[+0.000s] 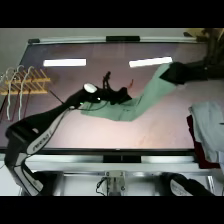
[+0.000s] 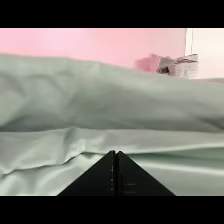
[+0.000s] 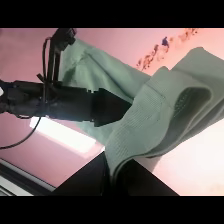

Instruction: Fold the shirts.

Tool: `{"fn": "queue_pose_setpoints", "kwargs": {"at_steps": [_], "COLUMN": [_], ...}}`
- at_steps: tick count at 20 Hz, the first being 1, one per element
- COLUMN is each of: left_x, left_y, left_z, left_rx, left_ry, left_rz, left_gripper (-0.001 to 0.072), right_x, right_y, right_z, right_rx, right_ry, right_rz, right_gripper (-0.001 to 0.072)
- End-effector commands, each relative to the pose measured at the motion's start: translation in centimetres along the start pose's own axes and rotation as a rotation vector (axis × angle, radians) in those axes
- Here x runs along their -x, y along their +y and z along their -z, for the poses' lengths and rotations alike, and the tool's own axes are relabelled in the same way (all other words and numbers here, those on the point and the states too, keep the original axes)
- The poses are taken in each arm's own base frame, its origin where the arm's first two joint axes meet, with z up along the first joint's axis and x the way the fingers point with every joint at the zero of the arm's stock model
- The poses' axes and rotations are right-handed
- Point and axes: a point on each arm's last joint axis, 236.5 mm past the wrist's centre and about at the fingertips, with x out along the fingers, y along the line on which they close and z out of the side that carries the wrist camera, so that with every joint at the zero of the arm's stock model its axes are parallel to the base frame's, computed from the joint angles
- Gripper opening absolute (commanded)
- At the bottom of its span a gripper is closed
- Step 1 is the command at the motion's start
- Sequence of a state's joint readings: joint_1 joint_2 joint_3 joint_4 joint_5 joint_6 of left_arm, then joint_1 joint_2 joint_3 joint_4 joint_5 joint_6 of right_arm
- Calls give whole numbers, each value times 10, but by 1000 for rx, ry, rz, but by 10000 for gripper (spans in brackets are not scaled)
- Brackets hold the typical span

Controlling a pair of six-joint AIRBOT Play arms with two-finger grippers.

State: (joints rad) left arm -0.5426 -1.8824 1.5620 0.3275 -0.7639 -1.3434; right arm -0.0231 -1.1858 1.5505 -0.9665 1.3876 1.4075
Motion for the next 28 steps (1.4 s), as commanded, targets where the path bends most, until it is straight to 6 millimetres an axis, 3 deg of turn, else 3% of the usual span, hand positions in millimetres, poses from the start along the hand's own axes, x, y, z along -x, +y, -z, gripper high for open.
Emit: {"fn": "queue_pose_setpoints", "kwargs": {"at_steps": [1, 4, 8, 10, 12, 15, 16, 17, 20, 22, 23, 25, 26, 27, 28], "left_x": [79, 197, 357, 419, 460, 483, 484, 483, 476, 473, 473, 472, 472, 472, 472], "left_y": [9, 41, 61, 58, 47, 22, 15, 12, 10, 11, 11, 11, 11, 11, 11], "left_z": [-33, -77, -112, -116, -110, -101, -100, -98, -96, -95, -95, -95, -95, -95, -96], "left_rx": [-145, -198, -154, -121, -108, -154, -165, -173, -190, -204, -204, -211, -211, -212, -211], "left_ry": [-17, -119, -338, -449, -525, -582, -589, -589, -567, -555, -554, -551, -551, -552, -553], "left_rz": [-143, -402, -588, -619, -641, -649, -646, -644, -640, -645, -645, -645, -645, -645, -645], "left_gripper": [28, 29, 30, 30, 30, 30, 30, 30, 30, 30, 30, 30, 30, 30, 30], "right_x": [-50, -115, -205, -246, -281, -317, -323, -323, -297, -264, -242, -192, -173, -166, -170], "right_y": [36, 70, 103, 110, 112, 118, 121, 121, 96, 44, 1, -95, -125, -137, -136], "right_z": [-15, -11, 24, 44, 58, 59, 56, 51, 39, 34, 39, 73, 97, 118, 135], "right_rx": [66, 100, 128, 119, 71, -39, -103, -151, -131, -102, -106, -134, -186, -259, -333], "right_ry": [-32, -6, 83, 121, 132, 89, 72, 61, 86, 137, 189, 376, 476, 547, 581], "right_rz": [-59, -117, -161, -169, -171, -208, -233, -253, -226, -104, 13, 289, 350, 335, 266], "right_gripper": [71, 70, 70, 71, 71, 102, 389, 606, 606, 606, 606, 606, 606, 637, 668]}}
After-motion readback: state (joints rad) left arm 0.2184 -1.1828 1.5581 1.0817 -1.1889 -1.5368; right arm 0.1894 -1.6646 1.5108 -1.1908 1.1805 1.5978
